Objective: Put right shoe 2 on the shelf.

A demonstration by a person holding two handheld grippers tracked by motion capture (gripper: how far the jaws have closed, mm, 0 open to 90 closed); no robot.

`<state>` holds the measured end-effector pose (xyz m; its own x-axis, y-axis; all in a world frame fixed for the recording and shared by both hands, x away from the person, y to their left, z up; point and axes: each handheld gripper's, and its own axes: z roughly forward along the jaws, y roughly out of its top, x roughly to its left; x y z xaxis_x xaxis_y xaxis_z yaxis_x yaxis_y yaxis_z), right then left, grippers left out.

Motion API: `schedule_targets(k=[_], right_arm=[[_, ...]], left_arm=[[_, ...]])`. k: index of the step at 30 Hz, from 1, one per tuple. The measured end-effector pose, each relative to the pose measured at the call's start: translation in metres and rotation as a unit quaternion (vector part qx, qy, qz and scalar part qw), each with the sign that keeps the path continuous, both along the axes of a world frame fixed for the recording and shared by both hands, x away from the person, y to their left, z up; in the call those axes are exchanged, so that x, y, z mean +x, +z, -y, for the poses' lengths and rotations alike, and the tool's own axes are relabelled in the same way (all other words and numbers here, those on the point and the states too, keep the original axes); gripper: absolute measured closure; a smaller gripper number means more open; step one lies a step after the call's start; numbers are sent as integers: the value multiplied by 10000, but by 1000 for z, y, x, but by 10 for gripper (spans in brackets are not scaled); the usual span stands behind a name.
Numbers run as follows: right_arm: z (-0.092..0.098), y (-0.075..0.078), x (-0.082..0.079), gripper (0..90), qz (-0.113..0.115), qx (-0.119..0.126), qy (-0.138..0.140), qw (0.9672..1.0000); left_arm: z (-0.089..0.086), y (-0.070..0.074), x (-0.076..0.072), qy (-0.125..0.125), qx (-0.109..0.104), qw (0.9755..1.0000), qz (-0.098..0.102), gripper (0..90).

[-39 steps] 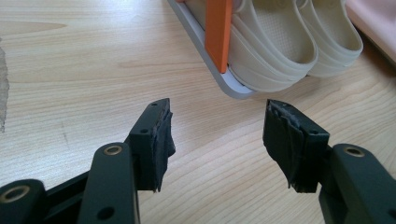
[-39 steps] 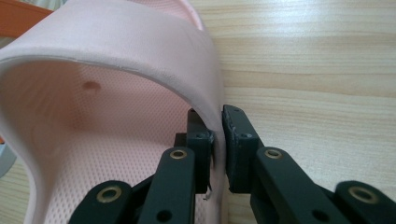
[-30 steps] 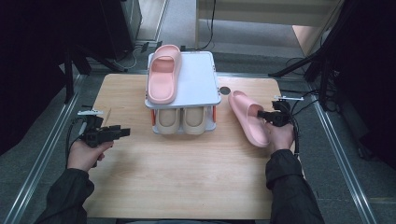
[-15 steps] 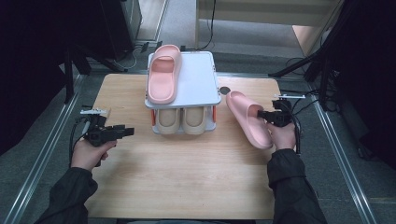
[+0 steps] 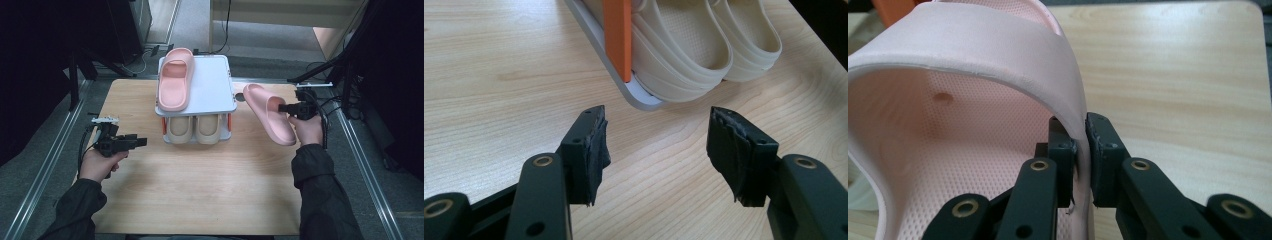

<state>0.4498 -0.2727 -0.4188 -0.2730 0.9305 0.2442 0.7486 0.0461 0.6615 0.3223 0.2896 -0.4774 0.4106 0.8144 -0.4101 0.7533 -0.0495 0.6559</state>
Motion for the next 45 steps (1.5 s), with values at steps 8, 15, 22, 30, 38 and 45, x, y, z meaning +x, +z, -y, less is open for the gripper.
schedule_targets(k=[8, 15, 22, 30, 38, 45], right_arm=[[-10, 34, 10, 826, 83, 17, 48, 10000], [-27, 66, 19, 825, 208, 46, 172, 9996], [-62, 89, 26, 818, 311, 38, 473, 9984], [-93, 99, 41, 815, 316, -112, 554, 9979], [-115, 99, 56, 793, 252, -231, 395, 9986], [-134, 96, 67, 782, 190, -321, 242, 9990]], left_arm=[[2, -2, 2, -40, 49, 10000, 15, 415], [3, -1, 3, -78, 73, 9999, 10, 415], [1, -1, 4, -62, 70, 10000, 30, 413], [-2, 0, 3, -62, 61, 9999, 73, 414], [-2, 0, 3, -70, 23, 9999, 75, 415], [-2, 2, 2, -99, 11, 9998, 187, 422]])
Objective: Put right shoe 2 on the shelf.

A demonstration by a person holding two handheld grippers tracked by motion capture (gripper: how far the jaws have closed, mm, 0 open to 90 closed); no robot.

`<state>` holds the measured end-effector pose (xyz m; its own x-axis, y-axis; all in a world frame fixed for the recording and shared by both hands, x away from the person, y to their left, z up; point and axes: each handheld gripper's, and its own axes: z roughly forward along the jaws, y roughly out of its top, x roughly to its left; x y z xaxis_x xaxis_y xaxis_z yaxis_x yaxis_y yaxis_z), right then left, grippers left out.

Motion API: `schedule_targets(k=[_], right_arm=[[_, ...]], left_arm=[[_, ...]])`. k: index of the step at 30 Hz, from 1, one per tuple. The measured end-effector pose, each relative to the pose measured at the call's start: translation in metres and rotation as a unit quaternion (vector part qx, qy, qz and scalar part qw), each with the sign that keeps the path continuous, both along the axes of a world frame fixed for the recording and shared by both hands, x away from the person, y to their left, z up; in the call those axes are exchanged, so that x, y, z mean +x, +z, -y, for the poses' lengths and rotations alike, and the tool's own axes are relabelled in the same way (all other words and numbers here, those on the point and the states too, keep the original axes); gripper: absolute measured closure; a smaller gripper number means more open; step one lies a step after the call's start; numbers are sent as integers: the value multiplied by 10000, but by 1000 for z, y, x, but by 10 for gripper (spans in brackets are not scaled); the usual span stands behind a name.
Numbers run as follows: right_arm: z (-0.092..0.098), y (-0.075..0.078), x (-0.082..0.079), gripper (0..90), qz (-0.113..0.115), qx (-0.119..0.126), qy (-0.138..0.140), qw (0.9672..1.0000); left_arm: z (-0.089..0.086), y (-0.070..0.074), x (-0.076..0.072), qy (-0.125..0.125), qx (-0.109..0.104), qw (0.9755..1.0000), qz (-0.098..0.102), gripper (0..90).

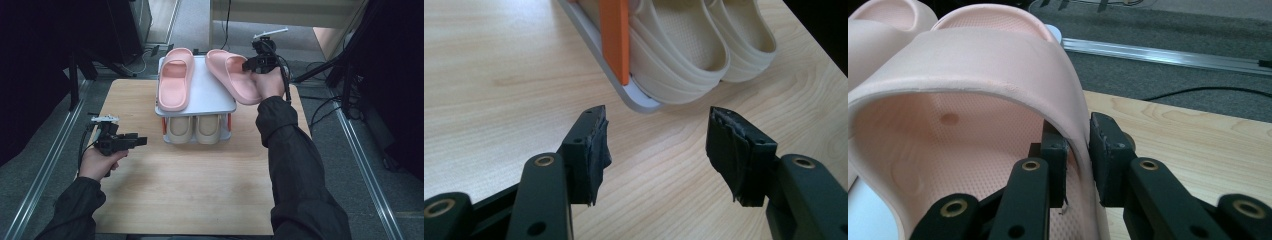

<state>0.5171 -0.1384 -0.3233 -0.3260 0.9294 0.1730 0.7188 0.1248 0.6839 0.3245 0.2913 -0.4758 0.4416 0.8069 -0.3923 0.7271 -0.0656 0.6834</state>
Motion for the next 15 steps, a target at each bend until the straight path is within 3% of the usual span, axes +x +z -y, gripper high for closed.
schedule_targets(k=[3, 9, 15], right_arm=[[-8, -1, 4, 777, 20, -113, 4, 9999], [-19, -4, 9, 745, 2, -129, -80, 9999], [-27, -7, 9, 727, 2, -199, 12, 9998]], left_arm=[[1, 1, 0, -19, -2, 10000, 77, 421], [1, 0, 0, -48, 11, 10000, 29, 422], [2, -1, 1, -121, 58, 9999, 15, 431]])
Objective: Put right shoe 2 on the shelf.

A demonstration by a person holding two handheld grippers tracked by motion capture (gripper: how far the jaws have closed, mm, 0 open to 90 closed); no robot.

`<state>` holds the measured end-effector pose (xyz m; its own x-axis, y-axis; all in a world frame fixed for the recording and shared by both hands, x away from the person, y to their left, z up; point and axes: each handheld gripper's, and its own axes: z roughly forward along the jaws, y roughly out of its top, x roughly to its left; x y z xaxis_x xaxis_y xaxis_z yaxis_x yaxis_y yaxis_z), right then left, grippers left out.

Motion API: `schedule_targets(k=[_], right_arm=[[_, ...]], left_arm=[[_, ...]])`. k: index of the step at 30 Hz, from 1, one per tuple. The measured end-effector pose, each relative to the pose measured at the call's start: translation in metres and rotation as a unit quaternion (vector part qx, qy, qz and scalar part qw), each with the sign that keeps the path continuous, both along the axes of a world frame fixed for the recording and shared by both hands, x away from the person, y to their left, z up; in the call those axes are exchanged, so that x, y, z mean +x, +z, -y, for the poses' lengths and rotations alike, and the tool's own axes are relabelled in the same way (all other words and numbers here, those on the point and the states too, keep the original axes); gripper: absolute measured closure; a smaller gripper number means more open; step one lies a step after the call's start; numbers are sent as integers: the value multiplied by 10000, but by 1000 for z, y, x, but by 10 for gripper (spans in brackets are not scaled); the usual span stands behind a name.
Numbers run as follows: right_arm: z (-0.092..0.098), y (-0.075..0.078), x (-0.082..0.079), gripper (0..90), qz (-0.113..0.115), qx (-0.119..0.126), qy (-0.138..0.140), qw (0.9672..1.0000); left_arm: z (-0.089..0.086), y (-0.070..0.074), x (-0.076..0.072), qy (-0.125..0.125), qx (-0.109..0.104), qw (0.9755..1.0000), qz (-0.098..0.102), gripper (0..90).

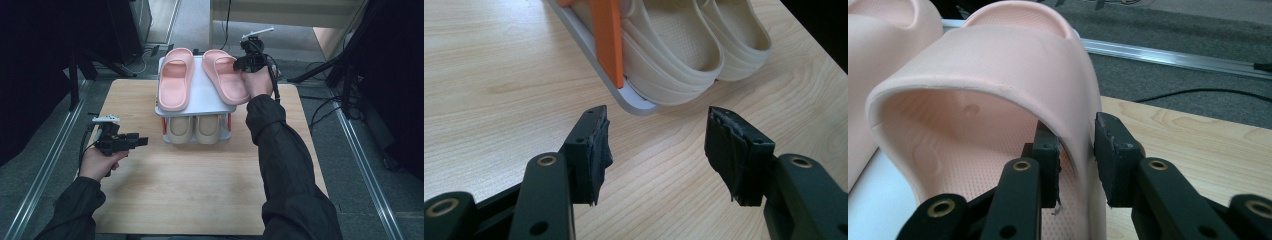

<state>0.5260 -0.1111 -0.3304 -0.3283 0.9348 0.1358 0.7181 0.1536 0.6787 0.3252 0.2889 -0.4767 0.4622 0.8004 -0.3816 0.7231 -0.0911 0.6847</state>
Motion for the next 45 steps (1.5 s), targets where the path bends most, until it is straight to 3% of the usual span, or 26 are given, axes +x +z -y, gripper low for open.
schedule_targets(k=[13, 18, 22, 39, 45], right_arm=[[-5, 1, -8, 662, 9, 376, 198, 9991], [-7, -1, -14, 654, 63, 393, 306, 9987], [-9, -2, -16, 649, 150, 240, 390, 9988], [-20, -5, -26, 575, 80, 492, 614, 9969], [-26, -6, -28, 544, 164, 490, 630, 9967]], left_arm=[[0, 0, 1, -5, 19, 10000, -23, 431], [1, -1, 2, -13, 24, 10000, -33, 431], [1, -1, 2, -6, 28, 10000, -33, 430], [2, -1, 4, -47, 53, 10000, -19, 431], [2, 0, 4, -47, 48, 10000, -5, 430]])
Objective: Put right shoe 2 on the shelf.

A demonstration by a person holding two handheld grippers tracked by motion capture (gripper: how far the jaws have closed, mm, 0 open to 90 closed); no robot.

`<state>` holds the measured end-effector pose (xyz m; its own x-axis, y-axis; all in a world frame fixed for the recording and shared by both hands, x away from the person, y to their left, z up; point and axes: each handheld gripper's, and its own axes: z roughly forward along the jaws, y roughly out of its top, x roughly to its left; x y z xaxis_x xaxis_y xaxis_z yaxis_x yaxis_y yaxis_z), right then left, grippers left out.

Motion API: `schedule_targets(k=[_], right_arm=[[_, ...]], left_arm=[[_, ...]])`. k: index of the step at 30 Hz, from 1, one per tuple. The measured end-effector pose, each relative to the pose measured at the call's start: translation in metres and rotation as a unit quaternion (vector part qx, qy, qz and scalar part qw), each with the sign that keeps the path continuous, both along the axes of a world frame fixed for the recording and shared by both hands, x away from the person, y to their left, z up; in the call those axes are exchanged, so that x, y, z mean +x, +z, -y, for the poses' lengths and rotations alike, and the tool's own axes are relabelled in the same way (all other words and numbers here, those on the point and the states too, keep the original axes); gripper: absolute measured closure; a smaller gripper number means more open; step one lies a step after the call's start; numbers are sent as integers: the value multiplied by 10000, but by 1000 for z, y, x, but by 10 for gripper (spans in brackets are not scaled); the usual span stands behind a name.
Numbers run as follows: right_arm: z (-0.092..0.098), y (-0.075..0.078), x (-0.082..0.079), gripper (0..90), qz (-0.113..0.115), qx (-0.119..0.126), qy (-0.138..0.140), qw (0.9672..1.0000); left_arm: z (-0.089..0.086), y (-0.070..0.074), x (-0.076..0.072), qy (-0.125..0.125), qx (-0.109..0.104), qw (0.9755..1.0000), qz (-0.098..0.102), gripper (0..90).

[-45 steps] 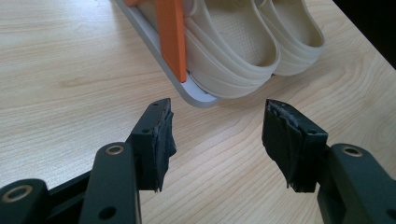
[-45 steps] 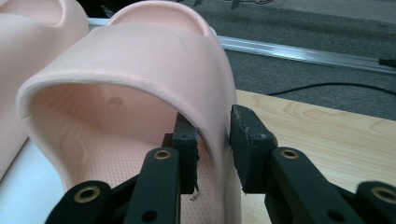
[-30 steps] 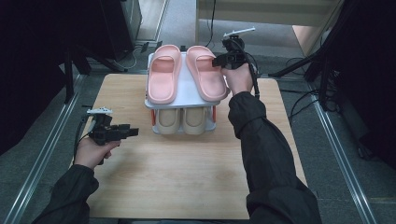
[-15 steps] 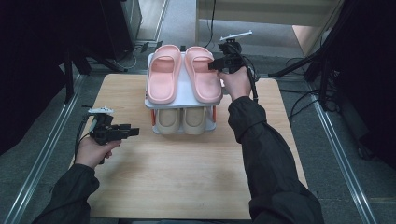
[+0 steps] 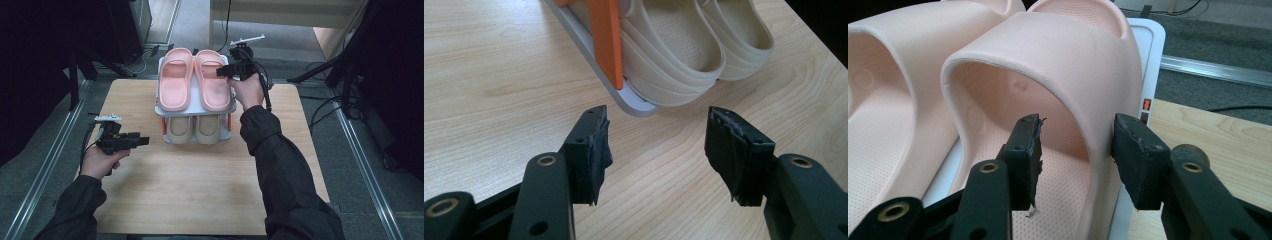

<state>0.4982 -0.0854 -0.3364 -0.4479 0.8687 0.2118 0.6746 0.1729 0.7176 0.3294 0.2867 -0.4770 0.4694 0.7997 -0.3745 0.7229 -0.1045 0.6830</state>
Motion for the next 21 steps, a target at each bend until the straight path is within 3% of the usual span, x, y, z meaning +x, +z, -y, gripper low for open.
schedule_targets(k=[13, 21], right_arm=[[-11, 1, -7, 530, 36, 38, 182, 9998], [1, -4, -7, 552, 84, 227, 294, 9993]], left_arm=[[1, 0, 1, 2, 13, 10000, 9, 430], [2, 0, 3, -29, 28, 10000, 3, 430]])
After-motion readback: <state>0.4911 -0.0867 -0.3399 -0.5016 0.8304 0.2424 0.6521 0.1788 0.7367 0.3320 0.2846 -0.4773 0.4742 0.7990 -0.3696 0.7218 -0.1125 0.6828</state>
